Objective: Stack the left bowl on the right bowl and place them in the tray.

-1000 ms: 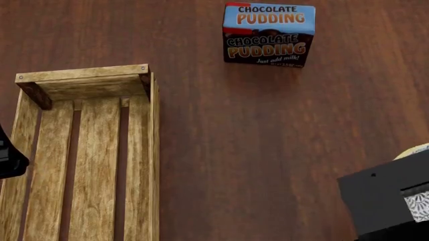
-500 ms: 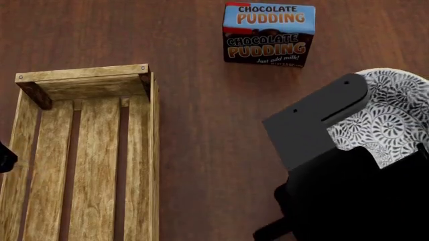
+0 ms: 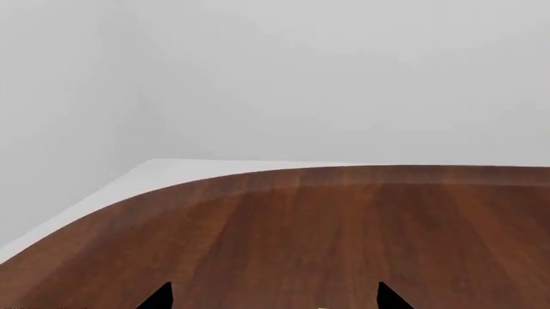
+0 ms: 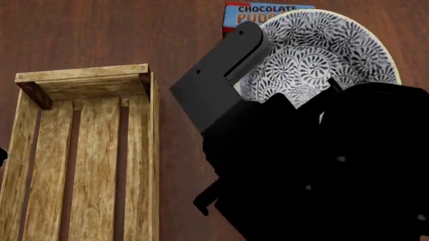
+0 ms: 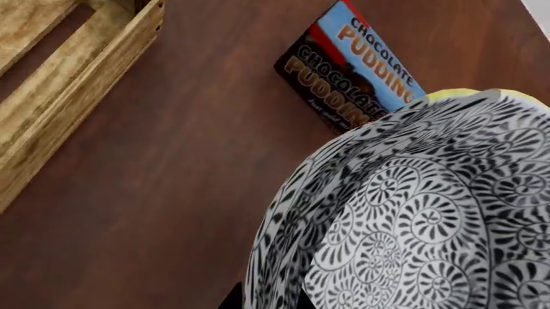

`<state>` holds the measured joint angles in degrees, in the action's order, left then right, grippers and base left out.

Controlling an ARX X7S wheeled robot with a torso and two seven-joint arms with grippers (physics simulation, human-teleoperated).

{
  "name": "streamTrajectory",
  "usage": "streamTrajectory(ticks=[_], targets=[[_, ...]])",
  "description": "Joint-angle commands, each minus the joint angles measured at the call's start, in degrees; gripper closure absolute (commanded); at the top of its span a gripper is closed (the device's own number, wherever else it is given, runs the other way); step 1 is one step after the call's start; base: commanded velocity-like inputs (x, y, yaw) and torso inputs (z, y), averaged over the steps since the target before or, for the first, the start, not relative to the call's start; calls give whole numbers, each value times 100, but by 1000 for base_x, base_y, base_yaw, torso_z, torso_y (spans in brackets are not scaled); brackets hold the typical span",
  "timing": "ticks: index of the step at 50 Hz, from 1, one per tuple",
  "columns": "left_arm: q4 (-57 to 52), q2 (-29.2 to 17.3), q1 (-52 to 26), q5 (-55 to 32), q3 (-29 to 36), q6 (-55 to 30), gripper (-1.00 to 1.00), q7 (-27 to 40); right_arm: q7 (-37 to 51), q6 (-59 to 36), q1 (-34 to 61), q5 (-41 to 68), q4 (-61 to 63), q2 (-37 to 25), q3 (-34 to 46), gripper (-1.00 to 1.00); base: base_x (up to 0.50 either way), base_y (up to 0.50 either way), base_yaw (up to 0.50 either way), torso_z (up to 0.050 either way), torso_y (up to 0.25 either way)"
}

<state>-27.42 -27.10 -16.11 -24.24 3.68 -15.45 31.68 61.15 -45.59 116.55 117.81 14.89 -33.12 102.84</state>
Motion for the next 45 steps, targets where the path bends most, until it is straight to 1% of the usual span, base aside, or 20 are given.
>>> streamTrajectory(ticks=[1,18,24,33,37,45], targets=[[12,6,-2,-22,-10,6,-100,16,-6,-357,371,-136,-354,578,-86,100,0,0,0,0,0],[30,-14,7,-71,-72,4,-100,47,-566,-315,413,-849,-809,1275,-281,100,0,0,0,0,1],[26,-20,19,-102,-104,10,-100,56,-1069,-300,304,-1247,-1226,1671,-253,100,0,0,0,0,2],[84,-40,21,-78,-143,46,-100,70,-1636,-253,204,-1720,-1615,2060,-202,100,0,0,0,0,1],[113,-71,30,-86,-203,59,-100,79,-1785,-180,156,-1947,-1755,2191,-178,100,0,0,0,0,0],[223,-110,43,-78,-316,106,-100,108,-2152,-205,59,-2371,-2196,2659,8,100,0,0,0,0,1]])
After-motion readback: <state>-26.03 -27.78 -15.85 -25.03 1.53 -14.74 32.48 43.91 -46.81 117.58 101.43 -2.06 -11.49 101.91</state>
